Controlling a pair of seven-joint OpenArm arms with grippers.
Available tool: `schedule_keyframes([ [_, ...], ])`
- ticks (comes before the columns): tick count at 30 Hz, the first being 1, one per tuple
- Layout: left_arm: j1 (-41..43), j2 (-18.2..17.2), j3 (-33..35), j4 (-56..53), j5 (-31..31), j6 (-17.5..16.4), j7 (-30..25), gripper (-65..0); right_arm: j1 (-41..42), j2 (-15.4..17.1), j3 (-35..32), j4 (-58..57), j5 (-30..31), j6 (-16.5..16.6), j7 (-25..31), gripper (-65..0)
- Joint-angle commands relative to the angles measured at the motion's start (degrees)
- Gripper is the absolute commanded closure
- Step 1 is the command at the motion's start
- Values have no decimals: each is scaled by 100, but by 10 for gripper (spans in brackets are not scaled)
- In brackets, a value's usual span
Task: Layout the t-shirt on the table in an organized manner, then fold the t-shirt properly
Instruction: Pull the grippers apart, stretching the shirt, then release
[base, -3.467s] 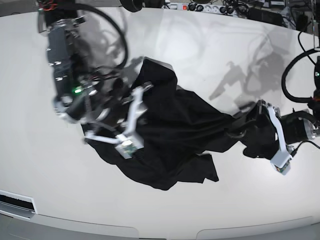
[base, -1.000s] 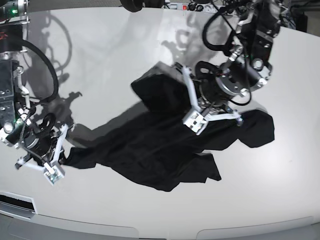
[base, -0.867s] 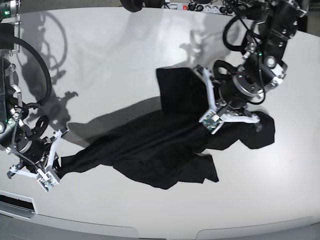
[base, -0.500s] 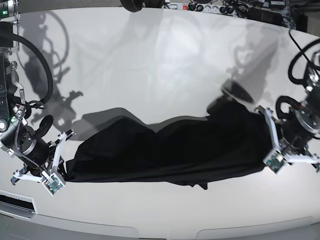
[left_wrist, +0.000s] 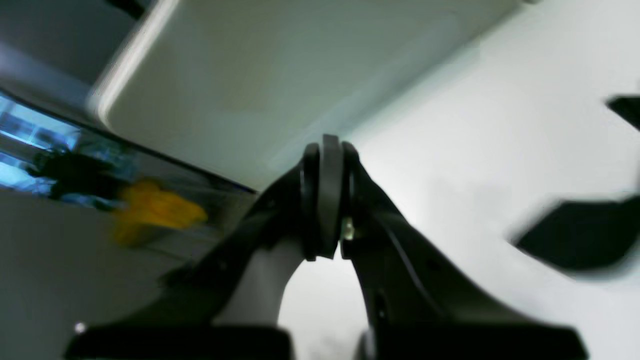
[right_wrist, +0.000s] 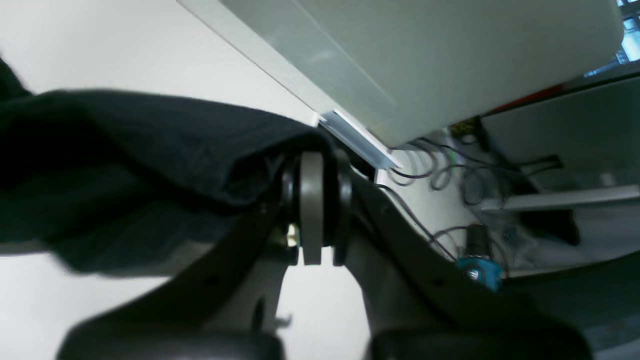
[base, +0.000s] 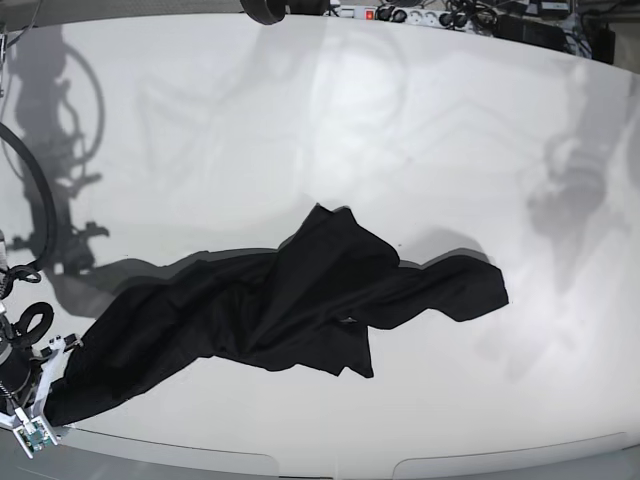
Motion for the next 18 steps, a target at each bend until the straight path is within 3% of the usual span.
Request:
schedule_keyframes([
  [1, -59, -26, -39, -140, -254, -146, 46, 0, 109, 90, 50, 83, 55, 50, 74, 0],
  [8, 815, 820, -39, -863, -1808, -1576, 675, 0, -256, 37, 50, 79, 651, 518, 87, 0],
  [11, 1292, 1368, -37, -874, -1993, -1827, 706, 0, -376, -70, 48, 79, 669, 601, 83, 0],
  [12, 1399, 1569, -37, -874, -1996, -1875, 706, -26, -391, -111, 50, 79, 675, 608, 72, 0],
  [16, 1812, 2306, -37, -874, -1808, -2070, 688, -383, -442, -181, 48, 79, 778, 632, 94, 0],
  [18, 2048, 2629, -37, -927, -1508, -2017, 527, -454, -472, -181, 48, 79, 776, 632, 83, 0],
])
